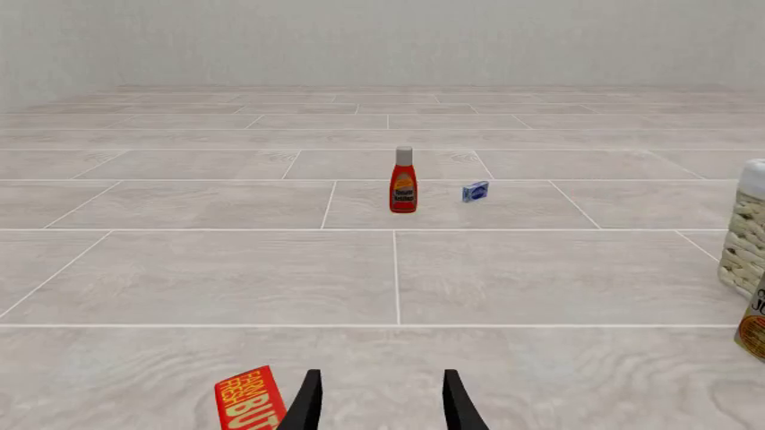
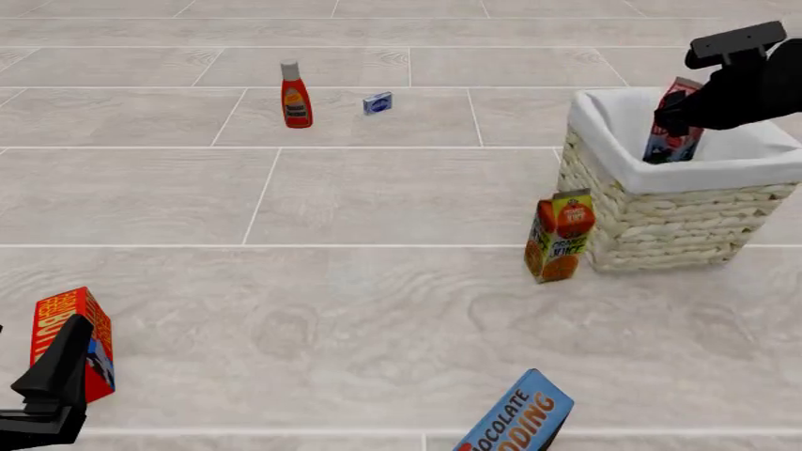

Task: Pick the milk and place it in the basket.

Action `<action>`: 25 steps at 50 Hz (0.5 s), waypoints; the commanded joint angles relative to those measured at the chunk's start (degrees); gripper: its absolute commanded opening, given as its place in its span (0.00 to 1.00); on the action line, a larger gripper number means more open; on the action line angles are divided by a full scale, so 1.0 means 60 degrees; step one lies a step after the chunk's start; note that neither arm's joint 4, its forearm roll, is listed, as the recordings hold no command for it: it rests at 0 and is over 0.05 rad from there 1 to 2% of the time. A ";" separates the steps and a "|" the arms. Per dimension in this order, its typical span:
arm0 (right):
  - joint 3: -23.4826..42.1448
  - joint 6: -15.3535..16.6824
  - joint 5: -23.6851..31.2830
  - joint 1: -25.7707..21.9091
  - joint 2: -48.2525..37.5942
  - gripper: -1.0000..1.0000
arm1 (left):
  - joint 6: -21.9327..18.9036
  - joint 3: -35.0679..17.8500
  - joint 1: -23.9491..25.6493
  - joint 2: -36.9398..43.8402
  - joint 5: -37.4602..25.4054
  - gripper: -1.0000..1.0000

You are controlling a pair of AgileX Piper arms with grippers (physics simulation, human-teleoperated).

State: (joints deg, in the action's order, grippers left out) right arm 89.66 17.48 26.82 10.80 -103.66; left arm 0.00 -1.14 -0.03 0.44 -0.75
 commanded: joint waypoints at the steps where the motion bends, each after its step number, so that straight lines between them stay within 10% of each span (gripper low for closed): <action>1: 0.0053 -0.0245 -0.0258 0.0023 -0.0164 0.00 | 0.0000 0.0000 0.0002 0.0001 0.0000 1.00; 25: -0.0040 -0.0314 -0.0448 -0.0014 -0.0607 0.00 | -0.0001 0.0000 0.0001 0.0001 0.0000 1.00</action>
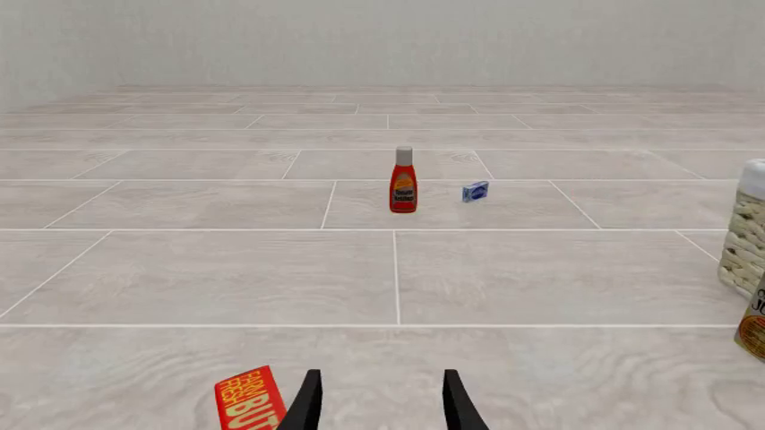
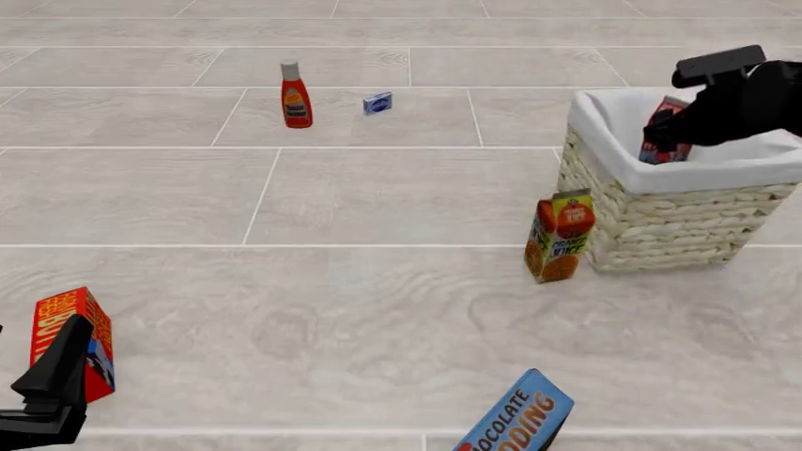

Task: Pick the milk and place it in the basket.

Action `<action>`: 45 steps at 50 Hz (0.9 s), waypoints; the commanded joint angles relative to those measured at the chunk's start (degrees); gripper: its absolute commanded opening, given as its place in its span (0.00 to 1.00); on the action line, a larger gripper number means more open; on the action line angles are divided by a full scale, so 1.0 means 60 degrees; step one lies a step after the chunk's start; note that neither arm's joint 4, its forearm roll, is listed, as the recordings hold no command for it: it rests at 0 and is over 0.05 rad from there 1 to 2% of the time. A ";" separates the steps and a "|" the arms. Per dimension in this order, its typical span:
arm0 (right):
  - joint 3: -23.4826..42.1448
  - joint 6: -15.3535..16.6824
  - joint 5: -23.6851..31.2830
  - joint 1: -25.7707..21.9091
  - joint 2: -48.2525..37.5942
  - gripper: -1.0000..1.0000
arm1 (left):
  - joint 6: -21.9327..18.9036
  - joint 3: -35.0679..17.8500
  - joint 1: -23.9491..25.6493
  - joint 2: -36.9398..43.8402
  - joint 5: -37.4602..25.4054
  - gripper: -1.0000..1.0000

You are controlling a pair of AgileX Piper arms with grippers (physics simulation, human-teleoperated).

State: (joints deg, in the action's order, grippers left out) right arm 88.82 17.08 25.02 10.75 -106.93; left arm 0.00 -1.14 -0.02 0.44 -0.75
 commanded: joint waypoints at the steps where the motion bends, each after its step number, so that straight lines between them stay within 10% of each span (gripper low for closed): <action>1: 0.0094 -0.0241 -0.0160 0.0001 -0.0081 0.00 | -0.0001 0.0000 0.0001 0.0001 0.0000 1.00; 34: -0.0148 -0.0323 -0.0360 -0.0036 -0.0400 0.00 | 0.0001 0.0000 0.0000 0.0000 0.0000 1.00; 35: -0.0146 -0.0345 -0.0353 -0.0054 -0.0388 1.00 | 0.0001 0.0000 -0.0002 -0.0001 0.0000 1.00; 45: -0.0122 -0.0389 -0.0179 -0.0098 -0.0020 1.00 | 0.0001 0.0000 0.0001 -0.0001 0.0000 1.00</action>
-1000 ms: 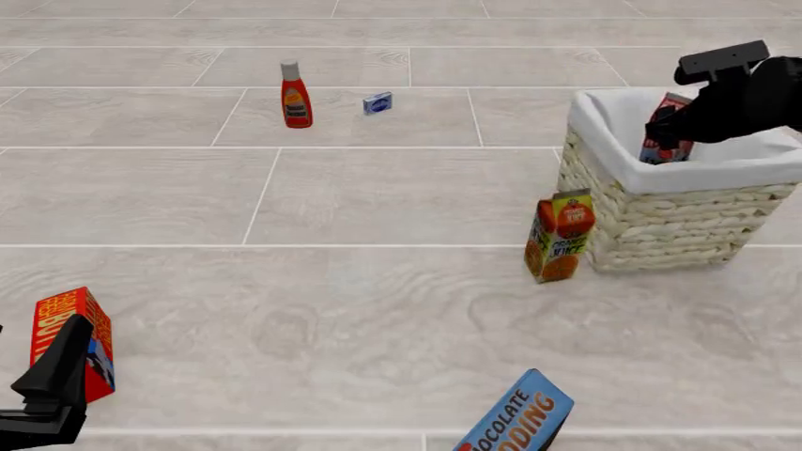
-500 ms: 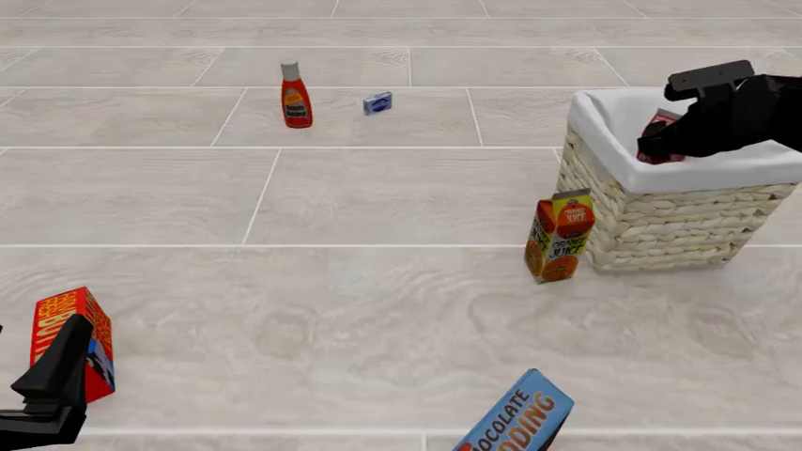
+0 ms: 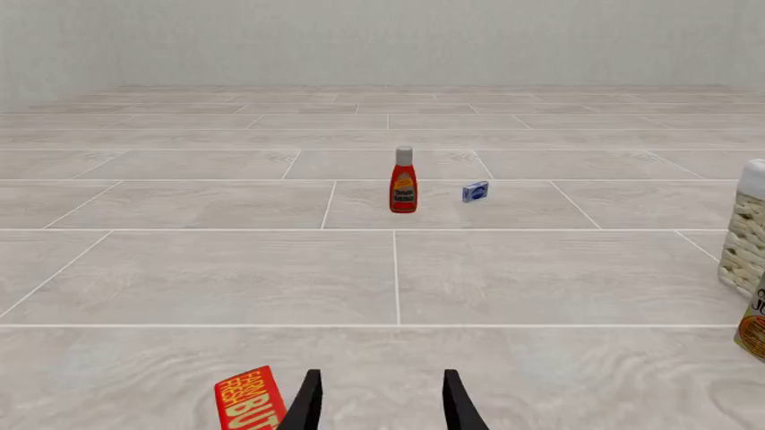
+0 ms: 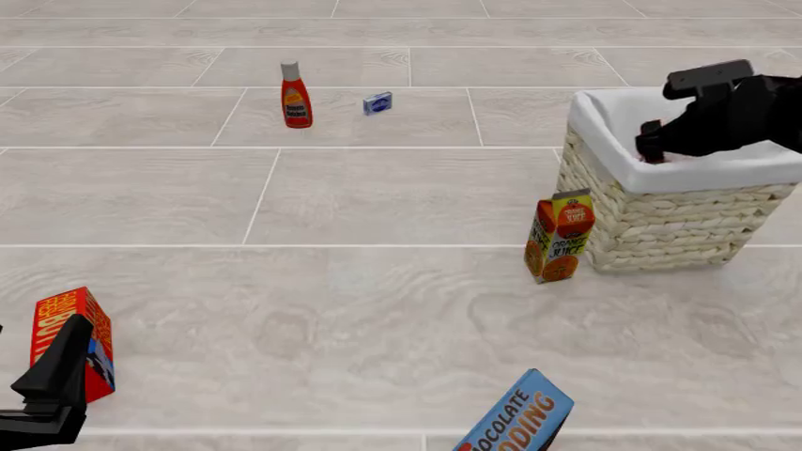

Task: Pick the milk and place it in the basket.

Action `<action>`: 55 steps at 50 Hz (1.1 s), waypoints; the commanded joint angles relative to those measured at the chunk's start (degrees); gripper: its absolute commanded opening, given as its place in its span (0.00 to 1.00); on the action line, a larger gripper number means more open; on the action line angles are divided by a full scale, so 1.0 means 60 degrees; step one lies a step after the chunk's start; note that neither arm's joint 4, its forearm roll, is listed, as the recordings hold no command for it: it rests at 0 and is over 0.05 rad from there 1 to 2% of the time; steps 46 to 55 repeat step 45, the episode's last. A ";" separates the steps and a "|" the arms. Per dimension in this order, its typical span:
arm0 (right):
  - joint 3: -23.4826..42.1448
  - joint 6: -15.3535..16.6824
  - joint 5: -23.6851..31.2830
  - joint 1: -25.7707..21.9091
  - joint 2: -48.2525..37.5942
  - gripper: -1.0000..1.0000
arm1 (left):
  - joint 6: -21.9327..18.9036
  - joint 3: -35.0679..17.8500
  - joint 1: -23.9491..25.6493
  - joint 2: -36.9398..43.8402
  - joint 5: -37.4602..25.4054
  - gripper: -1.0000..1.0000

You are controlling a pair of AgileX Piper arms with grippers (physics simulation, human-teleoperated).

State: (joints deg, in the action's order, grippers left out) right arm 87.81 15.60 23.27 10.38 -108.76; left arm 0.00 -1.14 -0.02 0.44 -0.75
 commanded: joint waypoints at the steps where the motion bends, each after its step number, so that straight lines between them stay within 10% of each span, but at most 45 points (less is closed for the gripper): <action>1: 0.0044 -0.0137 0.0127 -0.0028 0.0333 1.00 | 0.0000 0.0000 0.0000 -0.0001 0.0000 1.00; 55: -0.0958 -0.0370 -0.0046 -0.0262 0.2770 1.00 | 0.0000 0.0000 0.0001 -0.0001 0.0000 1.00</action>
